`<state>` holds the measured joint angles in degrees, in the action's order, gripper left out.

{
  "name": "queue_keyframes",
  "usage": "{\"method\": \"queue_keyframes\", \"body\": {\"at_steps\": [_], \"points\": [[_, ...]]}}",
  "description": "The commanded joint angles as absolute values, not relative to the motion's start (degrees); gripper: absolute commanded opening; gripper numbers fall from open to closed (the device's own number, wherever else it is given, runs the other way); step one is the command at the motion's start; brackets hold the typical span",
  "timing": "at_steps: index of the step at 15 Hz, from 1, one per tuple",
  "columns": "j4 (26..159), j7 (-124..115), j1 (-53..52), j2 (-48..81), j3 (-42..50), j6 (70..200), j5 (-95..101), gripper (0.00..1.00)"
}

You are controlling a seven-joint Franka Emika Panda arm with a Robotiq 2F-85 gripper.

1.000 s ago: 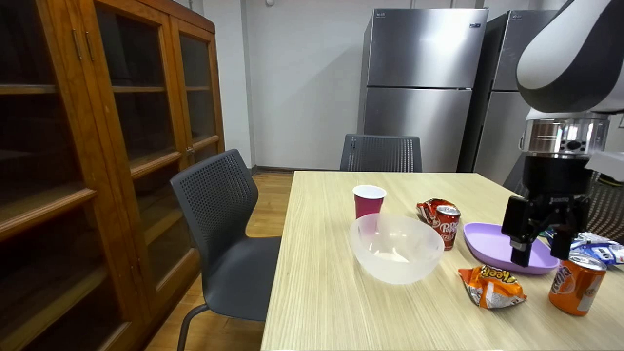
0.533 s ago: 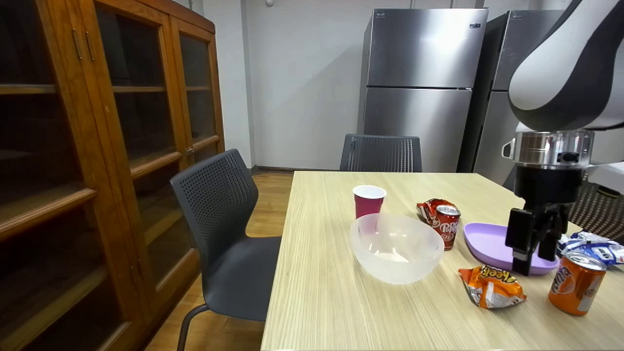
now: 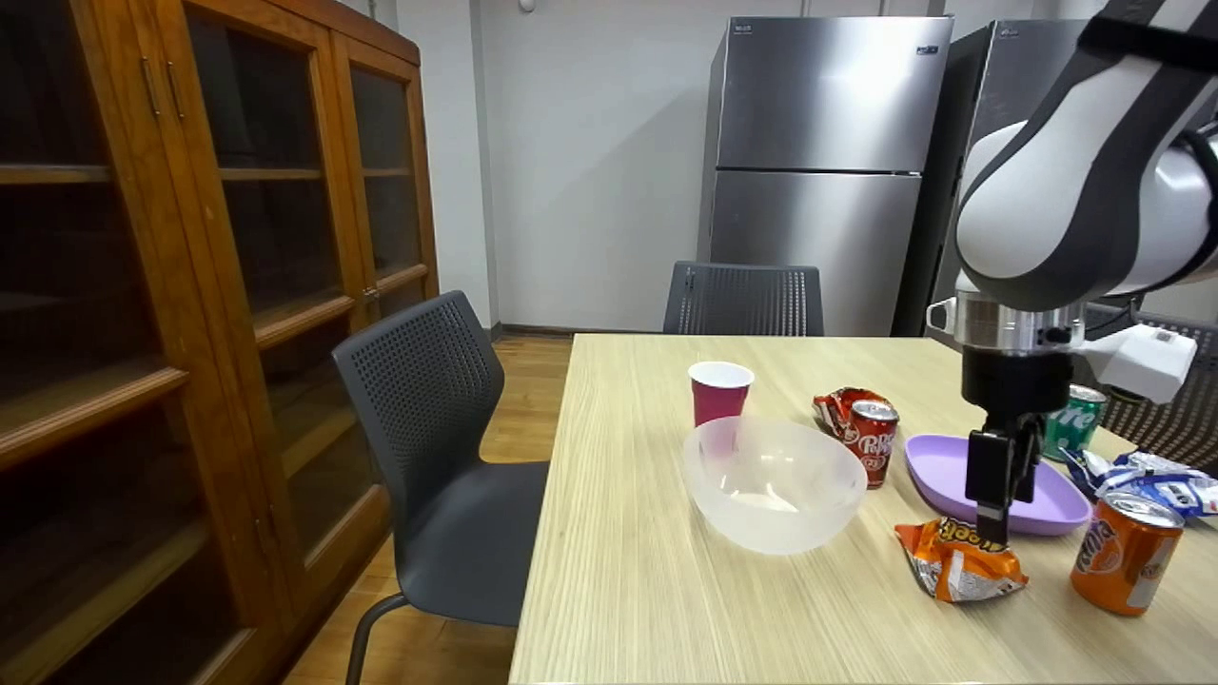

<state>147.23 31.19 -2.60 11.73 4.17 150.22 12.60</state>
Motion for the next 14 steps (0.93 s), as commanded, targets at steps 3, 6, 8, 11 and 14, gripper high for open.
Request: {"method": "queue_keyframes", "body": {"at_steps": [3,6,8,11,14], "points": [[141.83,31.72,-0.37,17.39,2.07,150.3,17.34,1.0],[140.5,31.61,-0.2,18.75,1.9,150.32,18.57,1.0],[139.97,31.56,-0.18,19.31,1.89,150.44,19.33,0.74],[139.65,31.34,-0.24,19.56,1.97,150.42,20.32,0.51],[139.94,30.85,-0.39,19.1,2.27,150.43,21.36,0.27]]}}
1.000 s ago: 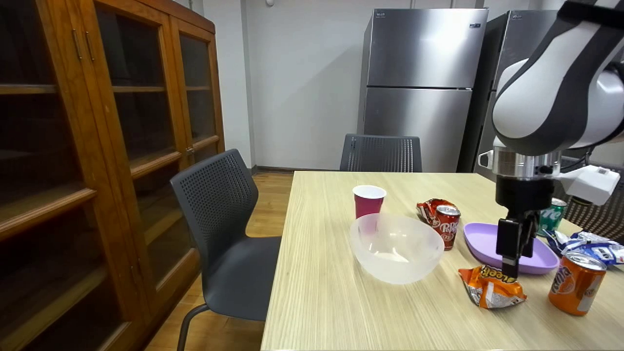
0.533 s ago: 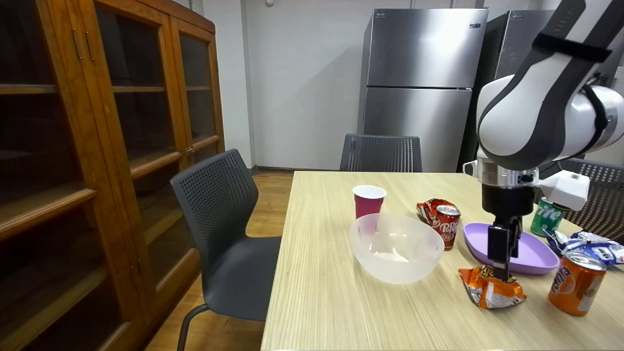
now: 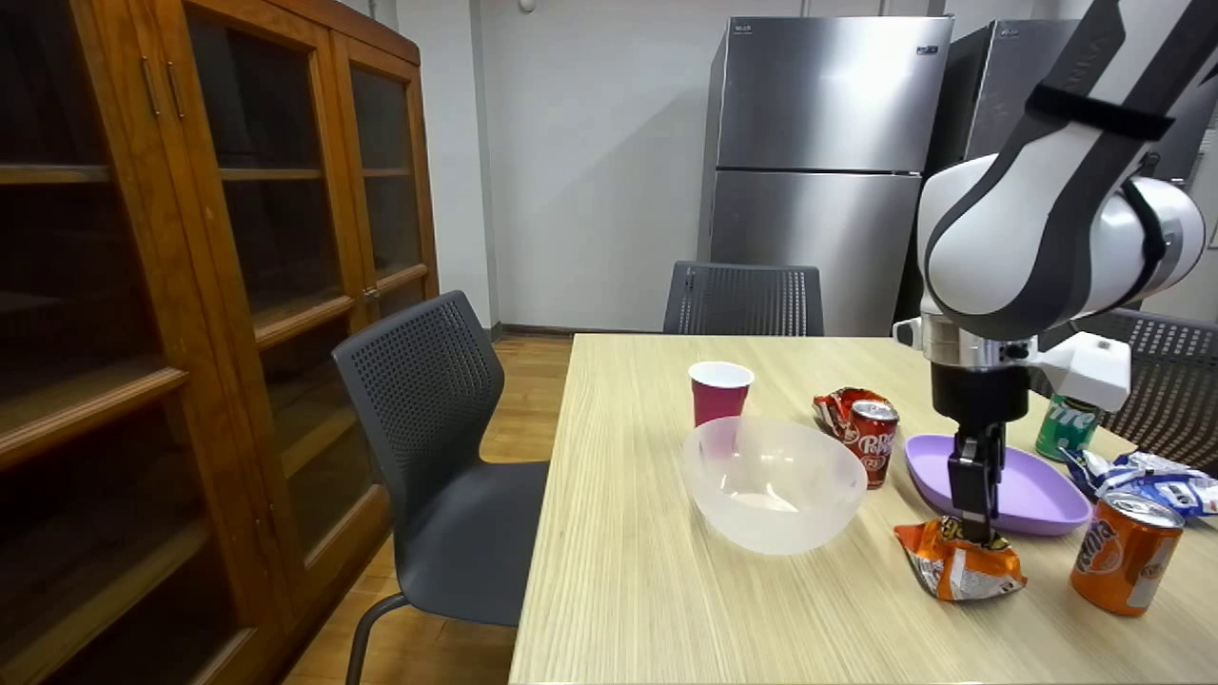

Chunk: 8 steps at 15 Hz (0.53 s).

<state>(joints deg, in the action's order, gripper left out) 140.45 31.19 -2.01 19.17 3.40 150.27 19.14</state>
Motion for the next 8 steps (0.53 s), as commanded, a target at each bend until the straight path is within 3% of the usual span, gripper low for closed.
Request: {"method": "queue_keyframes", "body": {"at_steps": [1,4,8], "points": [[140.1,30.78,-0.37,18.91,2.32,150.46,21.68,0.2],[140.88,30.68,-0.06,18.36,2.41,150.67,22.11,0.0],[142.03,30.64,0.44,17.26,2.44,150.78,22.06,0.0]]}}
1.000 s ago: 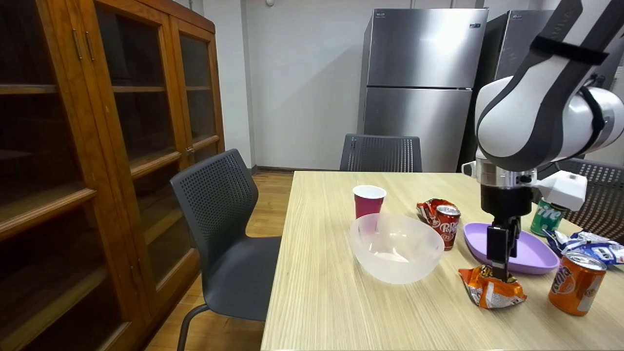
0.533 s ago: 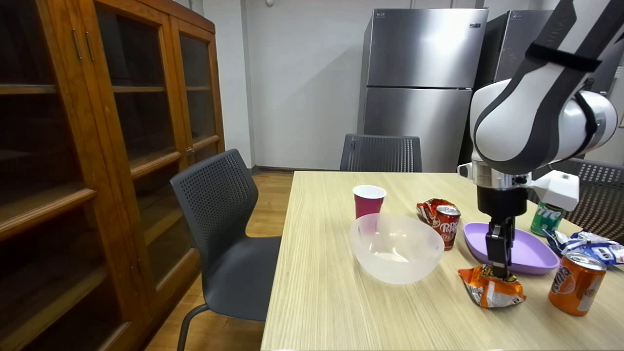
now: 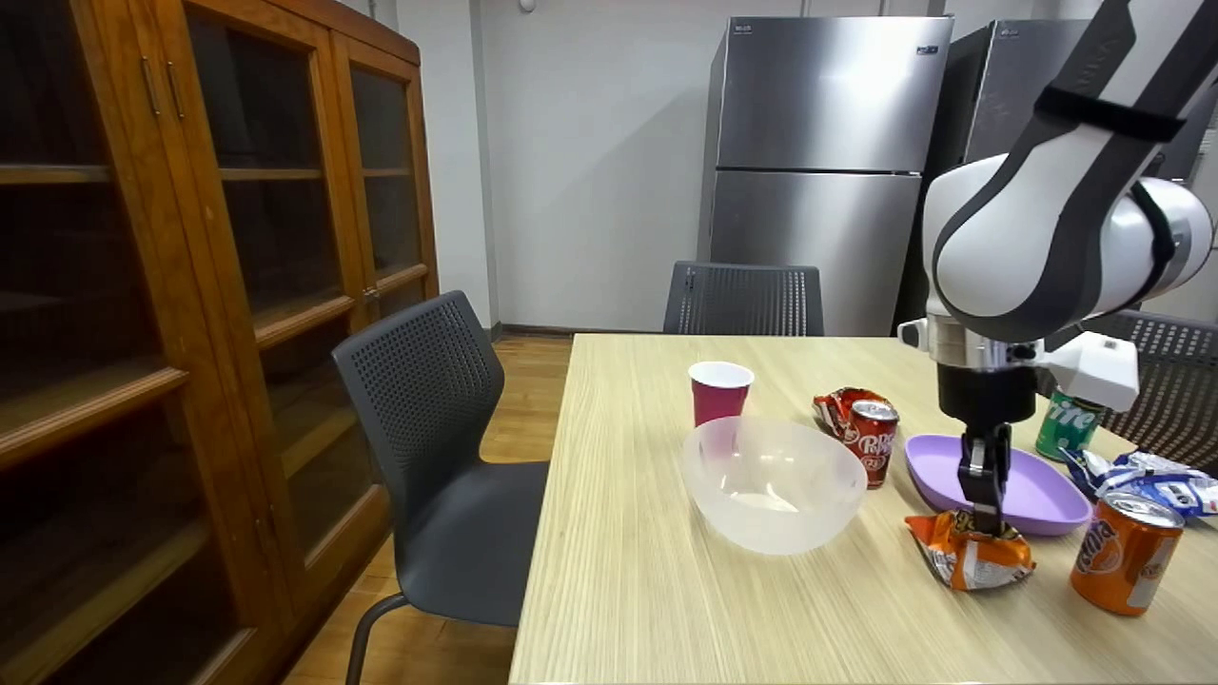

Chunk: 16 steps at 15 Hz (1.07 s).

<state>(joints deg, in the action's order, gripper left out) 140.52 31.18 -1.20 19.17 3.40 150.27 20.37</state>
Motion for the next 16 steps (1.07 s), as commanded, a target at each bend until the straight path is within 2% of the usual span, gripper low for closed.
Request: {"method": "queue_keyframes", "body": {"at_steps": [1,9,16], "points": [[142.48,30.76,0.59,16.67,2.41,150.81,21.98,0.0],[149.89,30.91,0.58,3.36,2.24,151.9,22.81,0.0],[150.52,28.07,-1.49,-5.36,0.03,150.8,24.14,0.0]]}}
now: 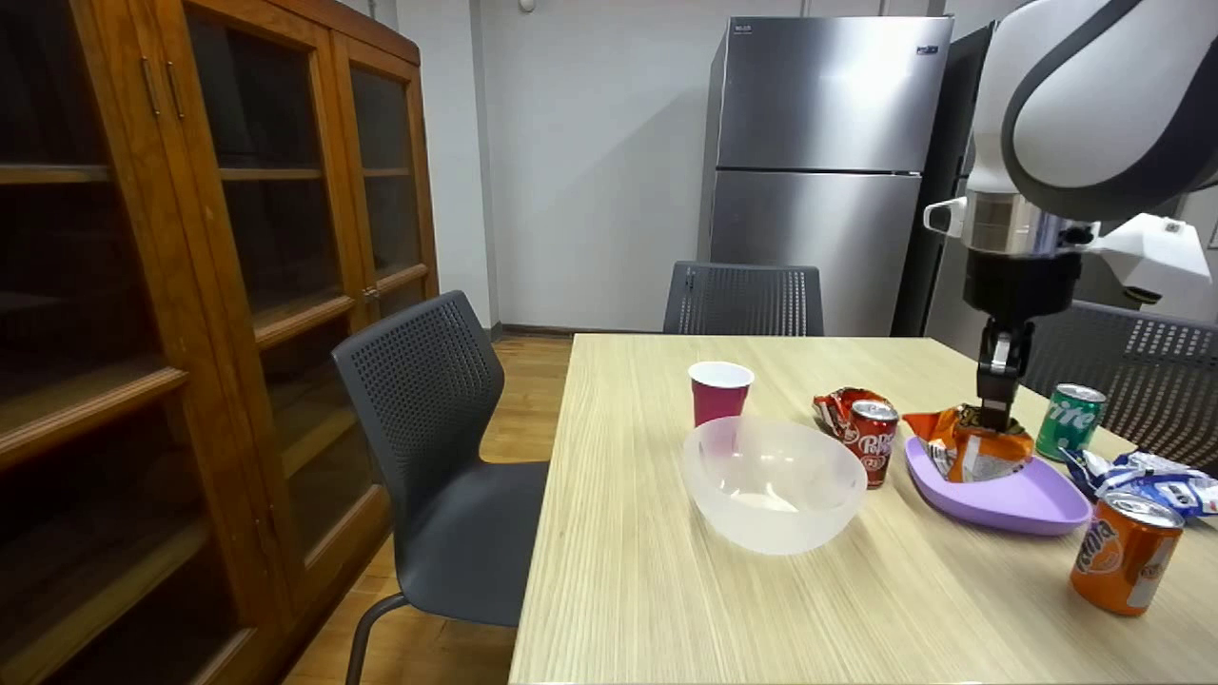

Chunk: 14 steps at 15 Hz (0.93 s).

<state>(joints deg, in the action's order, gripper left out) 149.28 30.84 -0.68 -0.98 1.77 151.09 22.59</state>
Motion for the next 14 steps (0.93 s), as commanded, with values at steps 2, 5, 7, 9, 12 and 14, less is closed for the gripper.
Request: {"method": "queue_keyframes", "body": {"at_steps": [2,5,7,9,12,14], "points": [[149.41,26.32,-2.74,-6.21,-1.59,150.08,24.02,0.0],[147.9,22.79,-4.53,-6.38,-4.2,149.25,24.57,0.0],[146.36,19.91,-5.91,-5.45,-6.21,148.15,25.09,0.0],[144.62,16.37,-7.08,-3.91,-8.2,146.91,26.63,0.0],[141.29,11.23,-8.77,-0.72,-10.53,144.03,28.7,0.0],[139.09,8.77,-9.8,1.74,-11.36,142.13,29.74,0.0]]}}
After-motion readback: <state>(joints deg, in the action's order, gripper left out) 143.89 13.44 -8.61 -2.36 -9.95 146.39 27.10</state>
